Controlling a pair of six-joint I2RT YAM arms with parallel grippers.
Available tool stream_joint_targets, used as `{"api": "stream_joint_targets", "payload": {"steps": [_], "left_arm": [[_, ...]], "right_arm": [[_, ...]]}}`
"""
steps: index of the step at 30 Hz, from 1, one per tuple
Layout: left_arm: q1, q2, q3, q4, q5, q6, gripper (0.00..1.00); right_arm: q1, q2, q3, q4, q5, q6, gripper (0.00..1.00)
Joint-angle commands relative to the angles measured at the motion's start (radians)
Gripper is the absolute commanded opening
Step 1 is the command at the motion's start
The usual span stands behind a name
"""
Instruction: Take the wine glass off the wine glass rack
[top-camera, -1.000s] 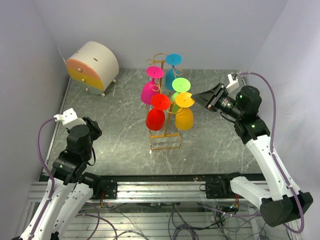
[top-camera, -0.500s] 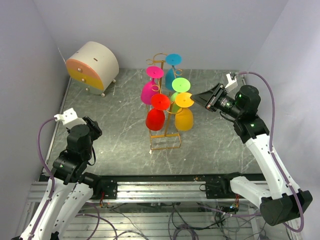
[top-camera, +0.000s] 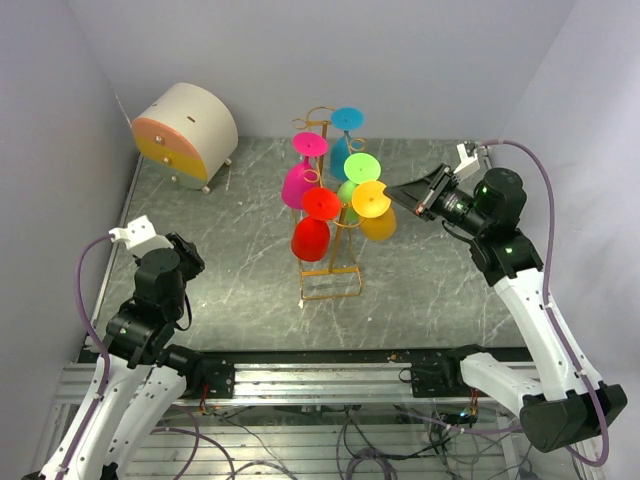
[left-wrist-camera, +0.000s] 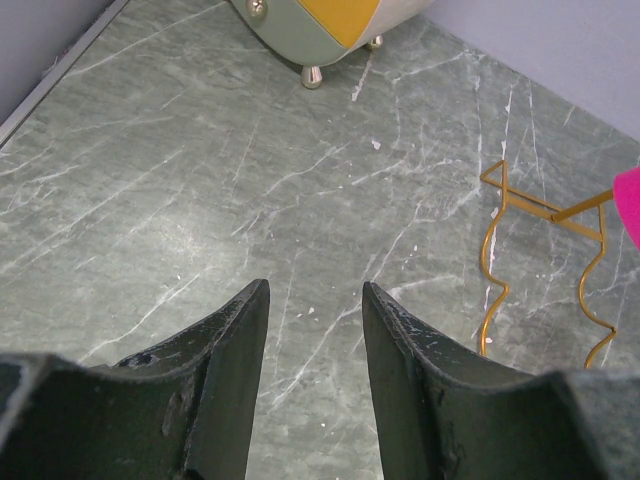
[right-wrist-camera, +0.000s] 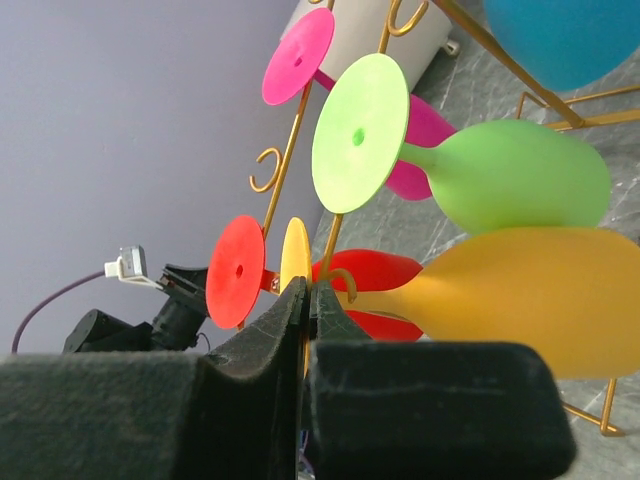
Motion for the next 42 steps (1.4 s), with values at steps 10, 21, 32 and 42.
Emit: {"api": "stream_joint_targets", "payload": {"steps": [10,21,32,42], "left_arm": [[-0.008,0.005,0.033,0.009,-0.005,0.001,0.54],[-0.009,-0.004,0.057,0.015,0.076,0.006,0.59],[-0.022,-0.005,0.062,-0.003,0.045,0.006,0.59],[-0.032,-0.004,0.06,-0.005,0.034,0.006,0.58]], "right_arm": [[0.001,-0.069,0.103,-0.072,0.139,0.006,0.0],[0.0,-0.081,0.219,-0.153,0.256,-0.143,0.0],[0.0,-0.088,0.098,-0.08,0.19,-0.08,0.0],[0.0,-0.081,-0.029,0.042,0.043,0.017,0.0]]}}
